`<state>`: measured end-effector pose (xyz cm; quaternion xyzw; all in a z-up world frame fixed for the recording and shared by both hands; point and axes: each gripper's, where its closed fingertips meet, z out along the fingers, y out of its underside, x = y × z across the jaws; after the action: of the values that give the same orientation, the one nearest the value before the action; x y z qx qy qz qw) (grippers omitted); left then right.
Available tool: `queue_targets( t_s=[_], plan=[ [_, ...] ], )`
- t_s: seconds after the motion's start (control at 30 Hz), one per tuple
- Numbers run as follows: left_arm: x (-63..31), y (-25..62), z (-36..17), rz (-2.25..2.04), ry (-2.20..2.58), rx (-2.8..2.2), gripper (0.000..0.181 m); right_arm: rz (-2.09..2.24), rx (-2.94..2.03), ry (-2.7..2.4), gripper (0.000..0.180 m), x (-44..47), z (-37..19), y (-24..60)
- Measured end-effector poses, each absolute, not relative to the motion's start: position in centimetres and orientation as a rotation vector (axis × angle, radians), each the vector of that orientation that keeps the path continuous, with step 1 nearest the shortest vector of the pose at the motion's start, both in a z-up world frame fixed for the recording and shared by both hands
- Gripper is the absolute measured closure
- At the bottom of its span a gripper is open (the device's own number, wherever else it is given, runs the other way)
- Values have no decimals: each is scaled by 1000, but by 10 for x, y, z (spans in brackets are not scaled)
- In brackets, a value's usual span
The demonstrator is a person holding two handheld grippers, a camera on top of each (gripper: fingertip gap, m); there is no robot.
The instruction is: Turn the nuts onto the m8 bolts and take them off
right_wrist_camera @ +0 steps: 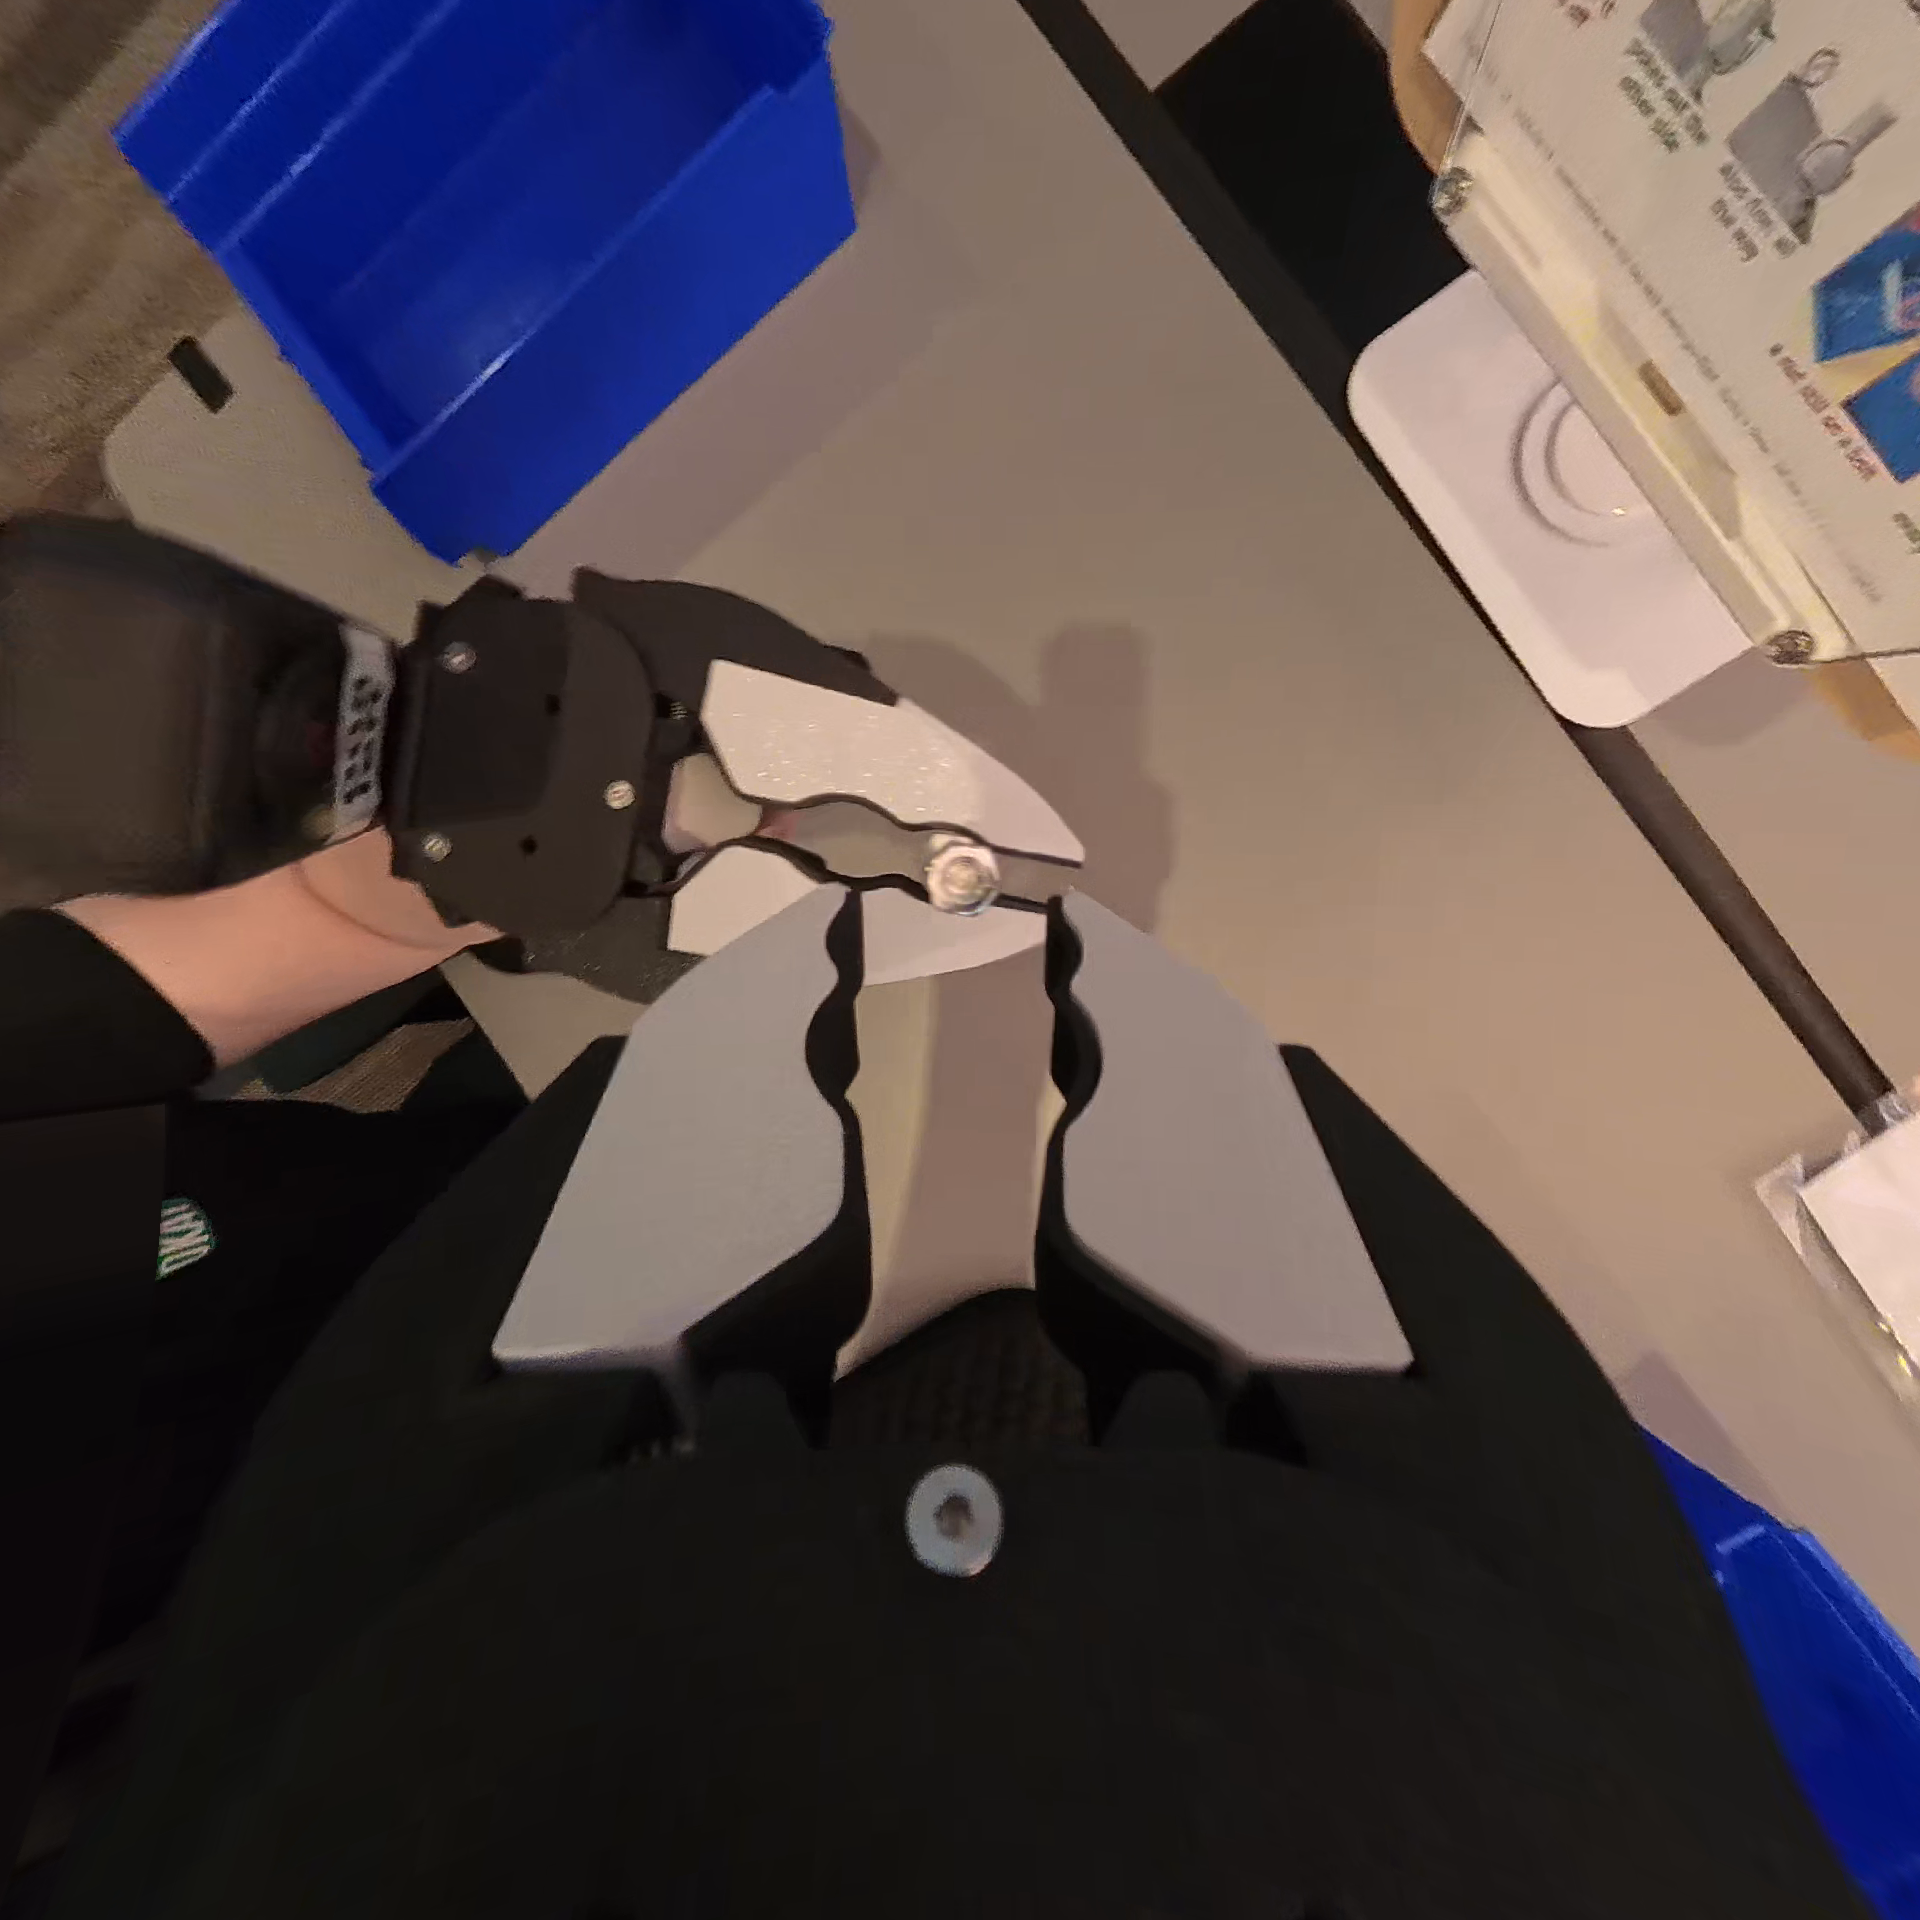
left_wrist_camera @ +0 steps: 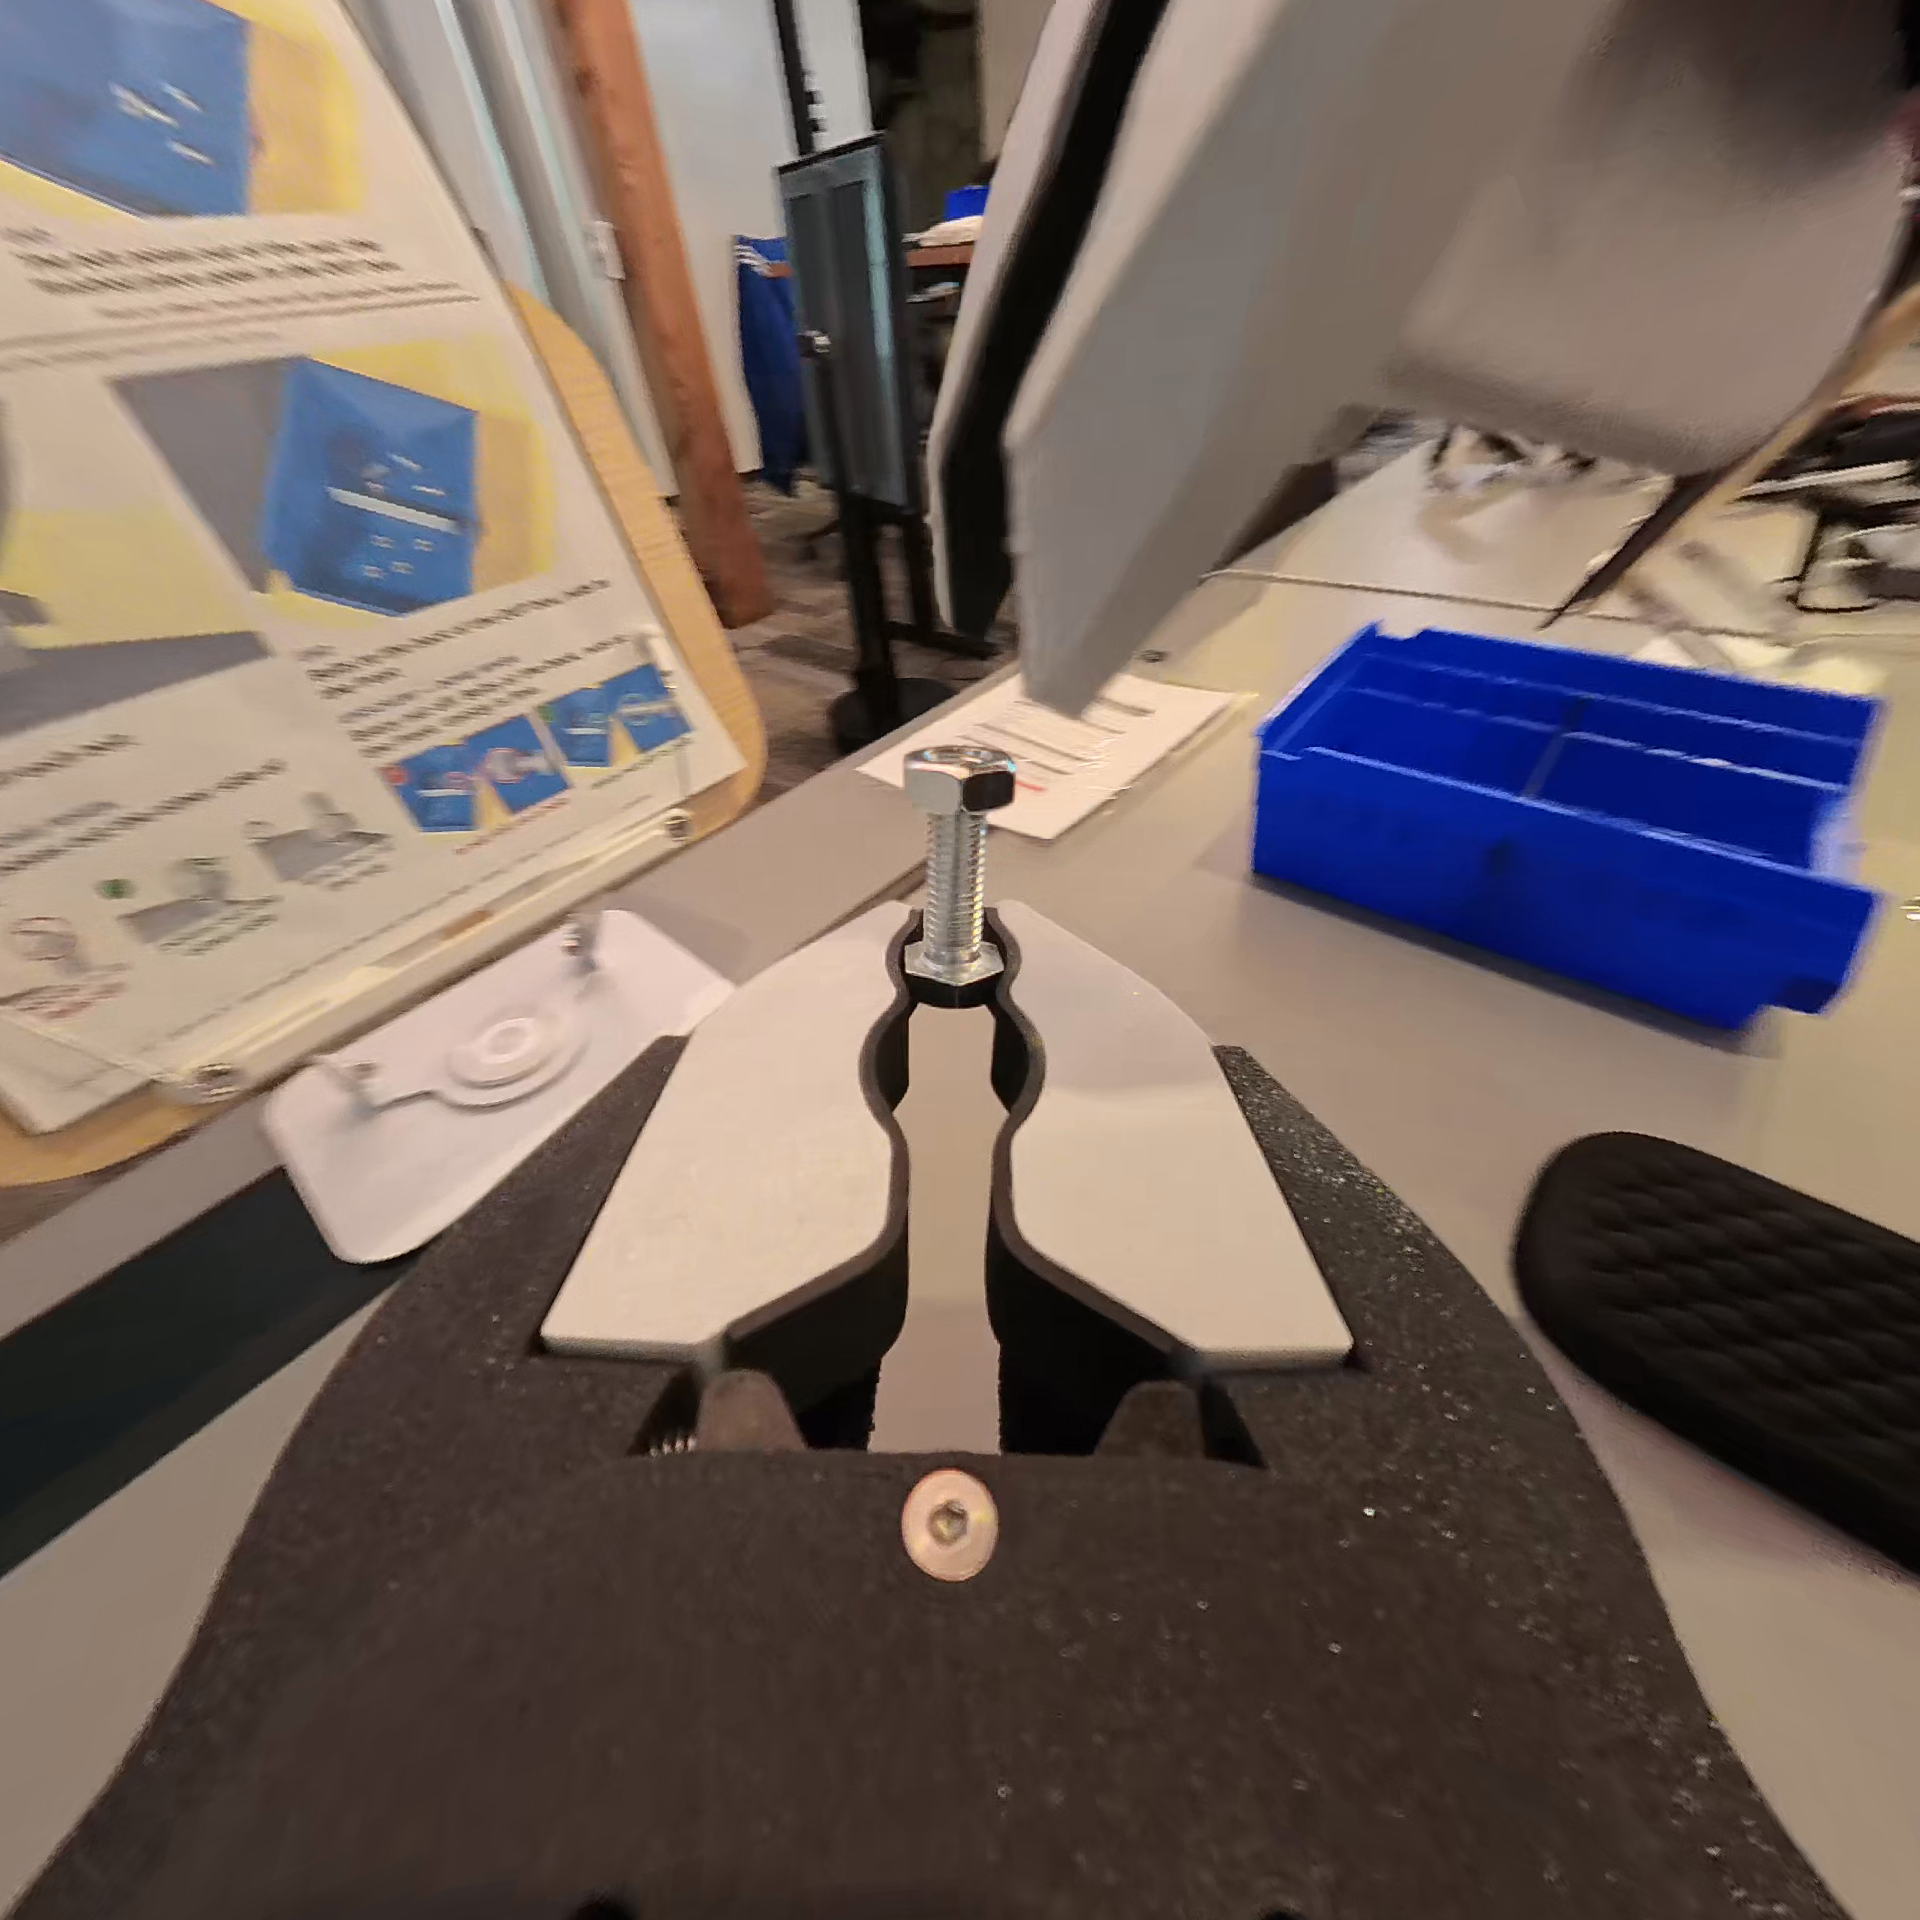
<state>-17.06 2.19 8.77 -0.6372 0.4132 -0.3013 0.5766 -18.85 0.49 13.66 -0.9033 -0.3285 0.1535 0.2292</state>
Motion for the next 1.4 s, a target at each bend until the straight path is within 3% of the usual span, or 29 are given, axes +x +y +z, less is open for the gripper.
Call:
queue_targets(
  t_s=[0.47, 0.7, 1.13, 1.4],
  plan=[
    [-183, 39, 89, -460, 898, -1477, 170, 429, -2583, -805, 146, -197, 122, 17],
    [-182, 40, 89, -437, 899, -1474, 170, 497, -2586, -759, 159, -200, 122, 20],
    [-182, 39, 89, -434, 906, -1468, 170, 548, -2613, -768, 164, -200, 118, 17],
    [-175, 24, 87, -582, 1014, -1479, 170, 448, -2527, -1064, 165, -197, 118, 7]
  ],
)
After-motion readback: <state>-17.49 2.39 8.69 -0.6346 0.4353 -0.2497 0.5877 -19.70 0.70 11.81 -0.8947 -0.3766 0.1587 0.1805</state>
